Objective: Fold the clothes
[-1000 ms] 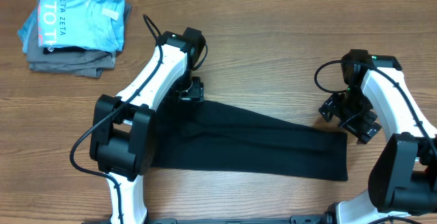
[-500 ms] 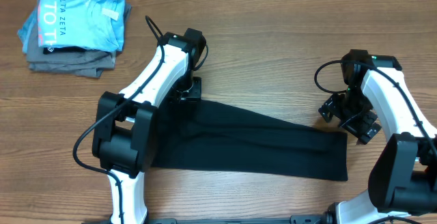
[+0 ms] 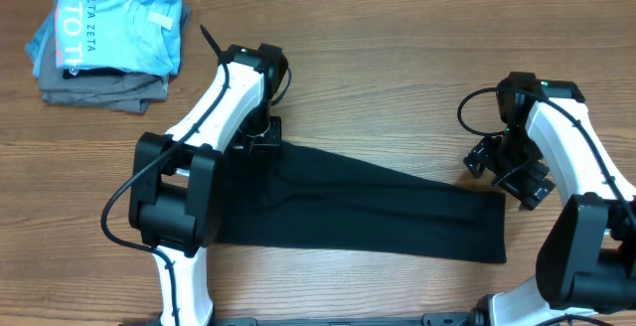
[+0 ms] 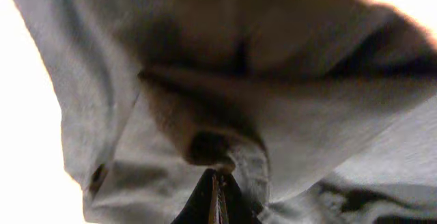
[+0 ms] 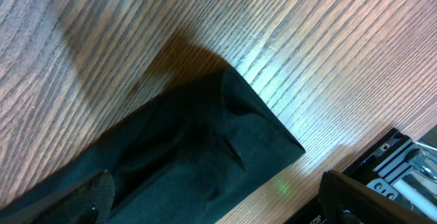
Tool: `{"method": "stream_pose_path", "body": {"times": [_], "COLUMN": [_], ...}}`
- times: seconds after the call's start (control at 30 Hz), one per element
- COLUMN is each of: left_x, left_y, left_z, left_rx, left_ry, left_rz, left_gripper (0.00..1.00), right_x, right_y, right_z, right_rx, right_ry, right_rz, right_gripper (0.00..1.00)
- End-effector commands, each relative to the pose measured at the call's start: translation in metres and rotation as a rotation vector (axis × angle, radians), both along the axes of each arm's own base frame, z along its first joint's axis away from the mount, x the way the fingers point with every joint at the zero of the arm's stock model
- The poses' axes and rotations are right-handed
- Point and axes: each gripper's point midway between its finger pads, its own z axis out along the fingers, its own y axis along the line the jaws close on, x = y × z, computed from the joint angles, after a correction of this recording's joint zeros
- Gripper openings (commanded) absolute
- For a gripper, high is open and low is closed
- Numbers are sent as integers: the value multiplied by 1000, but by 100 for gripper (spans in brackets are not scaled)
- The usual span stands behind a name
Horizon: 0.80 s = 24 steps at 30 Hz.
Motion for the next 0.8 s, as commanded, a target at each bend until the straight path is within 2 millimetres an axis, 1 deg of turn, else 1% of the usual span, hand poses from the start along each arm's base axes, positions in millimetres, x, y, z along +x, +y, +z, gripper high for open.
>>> {"method": "stream_pose_path", "body": {"times": [0.0, 0.17, 0.3, 0.5, 0.53, 0.57, 0.6, 0.63, 0.67, 0.7, 0.77], "left_x": [-7, -26, -37, -50, -51, -53, -54, -55, -56, -56, -57], "left_y": [14, 38, 57, 64, 64, 65, 63, 61, 60, 59, 58], "left_z": [10, 26, 40, 55, 56, 58, 57, 56, 56, 56, 55], "left_rx": [75, 213, 336, 373, 373, 373, 356, 336, 327, 323, 314], "left_ry": [11, 59, 83, 112, 118, 129, 142, 154, 160, 162, 165], "left_rz": [36, 64, 85, 97, 96, 86, 66, 52, 45, 43, 48], "left_gripper": [4, 4, 4, 5, 10, 29, 84, 86, 81, 72, 61], "right_x": [0, 0, -1, -1, -1, -1, 0, 0, 0, 0, 0], "right_y": [3, 5, 5, 5, 5, 5, 5, 5, 5, 5, 5], "right_z": [6, 6, 6, 6, 6, 6, 6, 6, 6, 6, 6], "right_rx": [22, 34, 34, 35, 35, 35, 35, 34, 35, 35, 35], "right_ry": [-33, -33, -29, -30, -30, -30, -31, -33, -34, -34, -32], "right_rz": [-11, -14, -14, -13, -13, -13, -13, -13, -13, -13, -13], "right_gripper": [100, 100, 100, 100, 100, 100, 100, 100, 100, 100, 100]}}
